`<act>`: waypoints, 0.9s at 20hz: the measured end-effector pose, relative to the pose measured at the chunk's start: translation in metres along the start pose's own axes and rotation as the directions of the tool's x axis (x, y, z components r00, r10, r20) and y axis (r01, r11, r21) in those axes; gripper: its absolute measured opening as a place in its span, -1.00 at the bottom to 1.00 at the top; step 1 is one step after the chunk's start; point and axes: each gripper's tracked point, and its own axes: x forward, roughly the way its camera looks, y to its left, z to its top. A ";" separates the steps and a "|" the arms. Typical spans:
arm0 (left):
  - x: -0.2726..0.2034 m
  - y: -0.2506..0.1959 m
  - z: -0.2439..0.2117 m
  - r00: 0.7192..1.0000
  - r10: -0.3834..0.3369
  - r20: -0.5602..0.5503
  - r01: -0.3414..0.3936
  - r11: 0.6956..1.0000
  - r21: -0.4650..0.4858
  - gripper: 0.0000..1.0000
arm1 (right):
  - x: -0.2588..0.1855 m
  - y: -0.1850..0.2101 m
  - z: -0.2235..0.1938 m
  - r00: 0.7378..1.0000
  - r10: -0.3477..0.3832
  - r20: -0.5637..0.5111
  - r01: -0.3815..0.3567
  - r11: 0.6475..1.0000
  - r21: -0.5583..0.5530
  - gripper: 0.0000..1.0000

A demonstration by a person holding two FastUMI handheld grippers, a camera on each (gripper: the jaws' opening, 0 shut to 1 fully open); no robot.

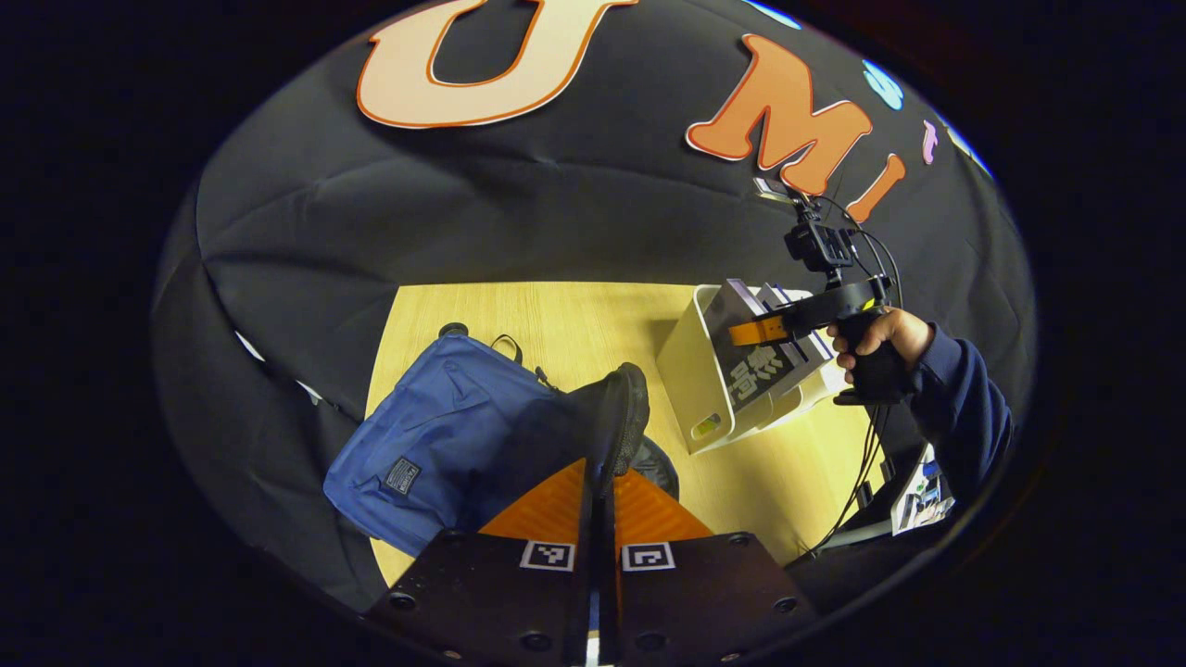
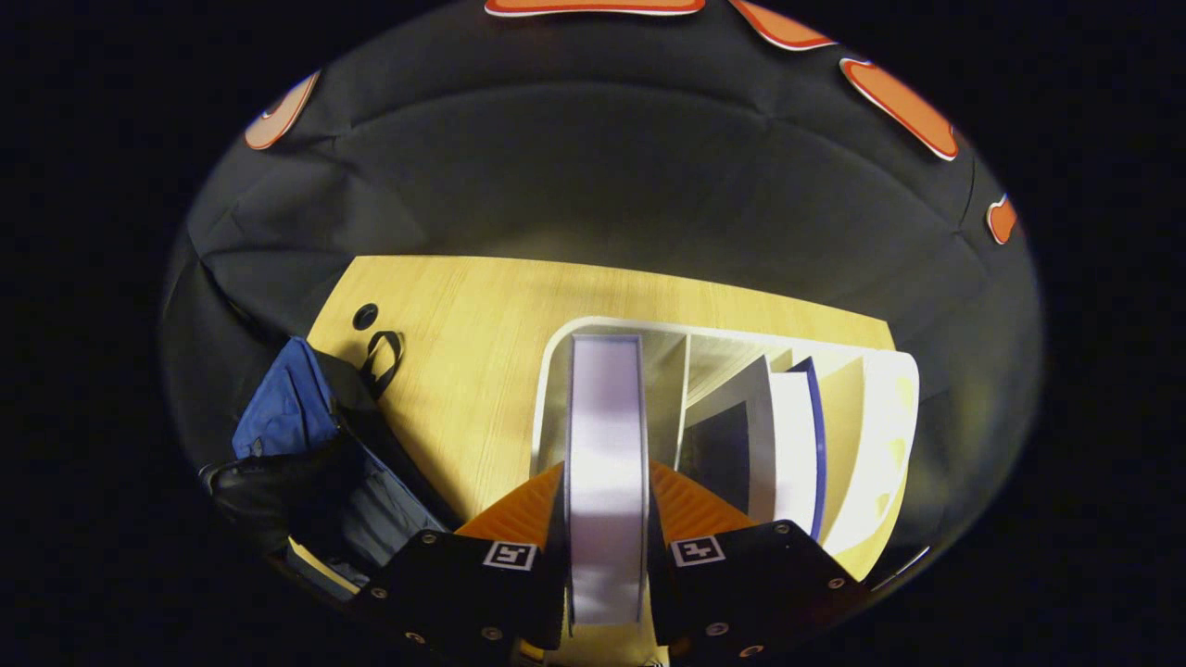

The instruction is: Open the schoolbag, grab two books from the bookshelf and put them into the schoolbag.

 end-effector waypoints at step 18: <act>-0.001 -0.004 -0.002 1.000 0.009 -0.008 -0.009 1.000 0.016 -0.91 | -0.170 -0.057 -0.002 0.928 0.191 0.321 -0.267 0.940 0.214 -0.40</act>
